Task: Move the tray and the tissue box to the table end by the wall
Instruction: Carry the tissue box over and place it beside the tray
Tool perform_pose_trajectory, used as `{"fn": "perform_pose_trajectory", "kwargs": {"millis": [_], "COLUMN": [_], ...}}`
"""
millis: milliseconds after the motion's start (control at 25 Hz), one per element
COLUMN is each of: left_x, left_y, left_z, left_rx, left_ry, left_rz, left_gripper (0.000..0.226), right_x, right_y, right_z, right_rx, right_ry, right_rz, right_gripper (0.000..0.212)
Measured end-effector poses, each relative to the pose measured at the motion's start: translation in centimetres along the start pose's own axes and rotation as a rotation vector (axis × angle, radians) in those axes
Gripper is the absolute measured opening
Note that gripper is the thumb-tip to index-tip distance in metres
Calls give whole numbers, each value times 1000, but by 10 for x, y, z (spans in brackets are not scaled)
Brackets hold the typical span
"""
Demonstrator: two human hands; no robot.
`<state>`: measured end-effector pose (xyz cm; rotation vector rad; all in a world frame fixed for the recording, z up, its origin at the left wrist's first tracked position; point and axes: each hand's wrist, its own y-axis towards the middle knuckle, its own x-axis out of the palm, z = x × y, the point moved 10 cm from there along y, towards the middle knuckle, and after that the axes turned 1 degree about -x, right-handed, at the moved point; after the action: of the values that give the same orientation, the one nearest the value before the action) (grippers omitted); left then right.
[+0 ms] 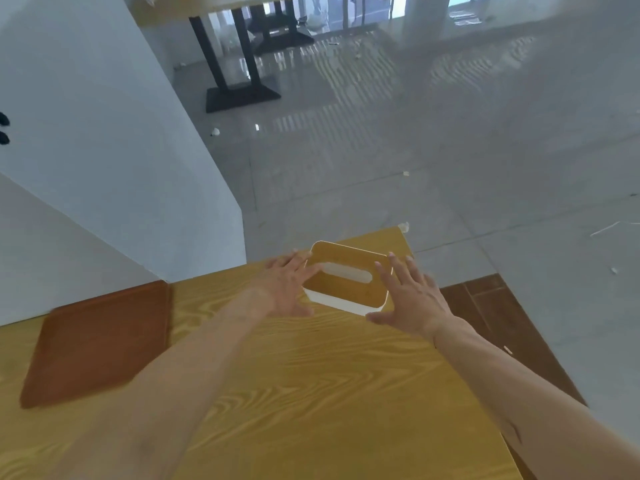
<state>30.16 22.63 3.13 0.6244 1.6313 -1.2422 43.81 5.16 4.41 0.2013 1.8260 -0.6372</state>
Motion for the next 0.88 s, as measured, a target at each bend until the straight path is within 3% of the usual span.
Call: {"fn": "perform_pose_trajectory", "kwargs": {"millis": [280,560,880], "left_x": [-3,-5,5], "left_y": [65,82,58], "left_z": [8,14,19], "left_rx": [75,120,30], "left_ry": [127,66,11], "left_rz": [-71,-39,-22], "left_gripper": [133,133,129], "right_x": [25,27,24], "right_y": [54,68,63], "right_z": [-8,-5,-12], "right_rx": [-41,-60,-147], "right_ry": [-10,-28,-125], "right_rz": [-95,-75,-66], "right_gripper": [126,129,125]}}
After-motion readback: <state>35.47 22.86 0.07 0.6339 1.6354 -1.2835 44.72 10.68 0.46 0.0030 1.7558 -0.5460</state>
